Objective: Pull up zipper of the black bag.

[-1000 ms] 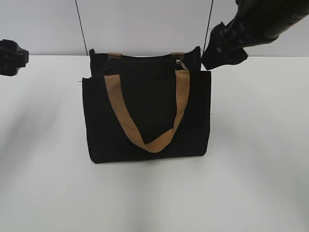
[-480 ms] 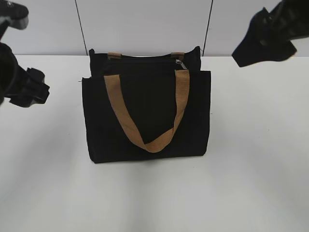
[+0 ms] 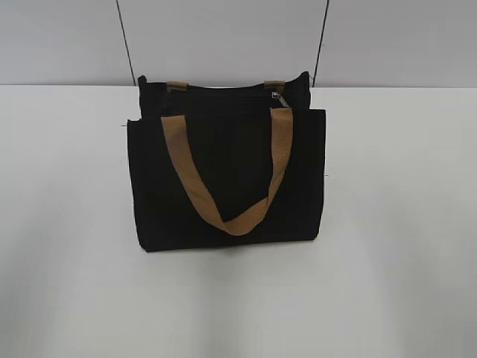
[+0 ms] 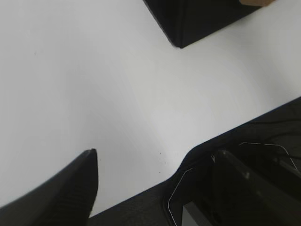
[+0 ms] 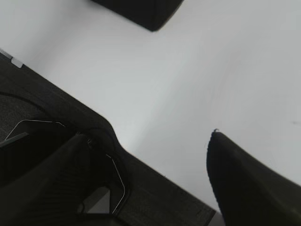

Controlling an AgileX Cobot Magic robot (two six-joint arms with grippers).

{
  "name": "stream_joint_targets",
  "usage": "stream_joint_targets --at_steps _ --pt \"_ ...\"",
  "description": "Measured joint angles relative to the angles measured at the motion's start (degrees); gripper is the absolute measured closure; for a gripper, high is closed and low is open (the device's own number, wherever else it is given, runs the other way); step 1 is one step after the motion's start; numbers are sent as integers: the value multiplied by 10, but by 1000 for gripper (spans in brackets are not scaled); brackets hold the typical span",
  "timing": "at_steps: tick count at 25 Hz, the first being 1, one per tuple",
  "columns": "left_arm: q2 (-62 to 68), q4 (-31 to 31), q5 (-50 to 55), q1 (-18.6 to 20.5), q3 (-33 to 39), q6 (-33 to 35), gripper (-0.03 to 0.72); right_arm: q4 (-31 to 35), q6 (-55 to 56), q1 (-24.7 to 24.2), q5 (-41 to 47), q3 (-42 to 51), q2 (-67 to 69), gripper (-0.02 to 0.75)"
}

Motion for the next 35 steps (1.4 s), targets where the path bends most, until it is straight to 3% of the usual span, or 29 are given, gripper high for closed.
stream_joint_targets --at_steps 6,11,18,29,32,35 --pt "-183 -6 5 -1 98 27 120 -1 28 0 38 83 -172 149" --pt "-280 -11 -21 -1 129 39 120 -22 33 1 37 133 -246 149" --pt "-289 -13 -24 -1 131 47 120 -34 34 1 -23 179 -249 149" --pt "-289 -15 -24 2 131 49 140 -35 34 0 -30 180 -247 149" --pt "-289 -15 -24 36 131 49 157 -35 34 -25 -30 180 -256 149" --pt "-294 -15 -24 106 131 49 169 -35 34 -86 -30 180 -281 149"
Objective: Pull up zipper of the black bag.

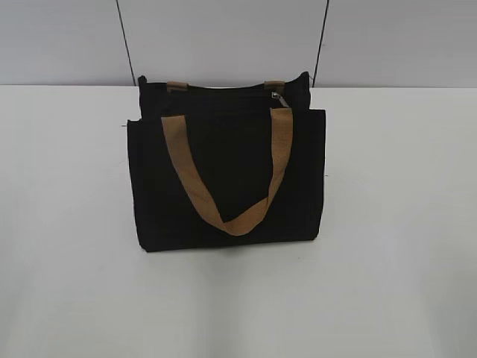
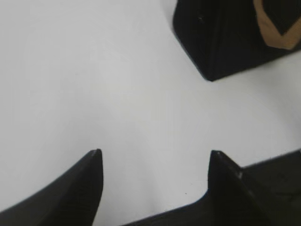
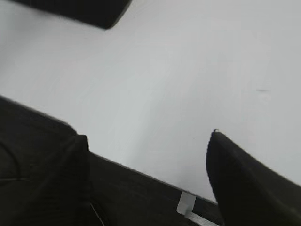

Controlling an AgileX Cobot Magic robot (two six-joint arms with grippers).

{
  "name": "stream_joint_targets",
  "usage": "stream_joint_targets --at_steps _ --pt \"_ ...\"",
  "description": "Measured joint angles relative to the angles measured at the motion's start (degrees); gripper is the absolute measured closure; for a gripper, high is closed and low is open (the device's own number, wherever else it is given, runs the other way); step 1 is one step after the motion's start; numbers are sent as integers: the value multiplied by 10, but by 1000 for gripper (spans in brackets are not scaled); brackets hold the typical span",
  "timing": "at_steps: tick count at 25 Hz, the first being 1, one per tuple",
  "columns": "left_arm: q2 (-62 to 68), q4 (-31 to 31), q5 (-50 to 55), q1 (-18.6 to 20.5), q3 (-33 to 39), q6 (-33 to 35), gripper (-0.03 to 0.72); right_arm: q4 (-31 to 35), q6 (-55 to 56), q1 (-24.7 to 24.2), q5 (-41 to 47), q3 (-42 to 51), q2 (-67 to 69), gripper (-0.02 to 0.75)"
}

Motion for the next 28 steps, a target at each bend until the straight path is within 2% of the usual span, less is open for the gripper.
stream_joint_targets --at_steps 7,11,15,28 --pt "-67 0 0 163 0 0 174 0 0 -168 -1 0 -62 149" --pt "-113 0 0 211 0 0 188 0 0 -207 0 1 -94 149" --pt "-115 0 0 229 1 0 198 0 0 -211 -1 1 -99 149" --pt "-115 0 0 230 1 0 255 2 0 -213 0 1 -99 149"
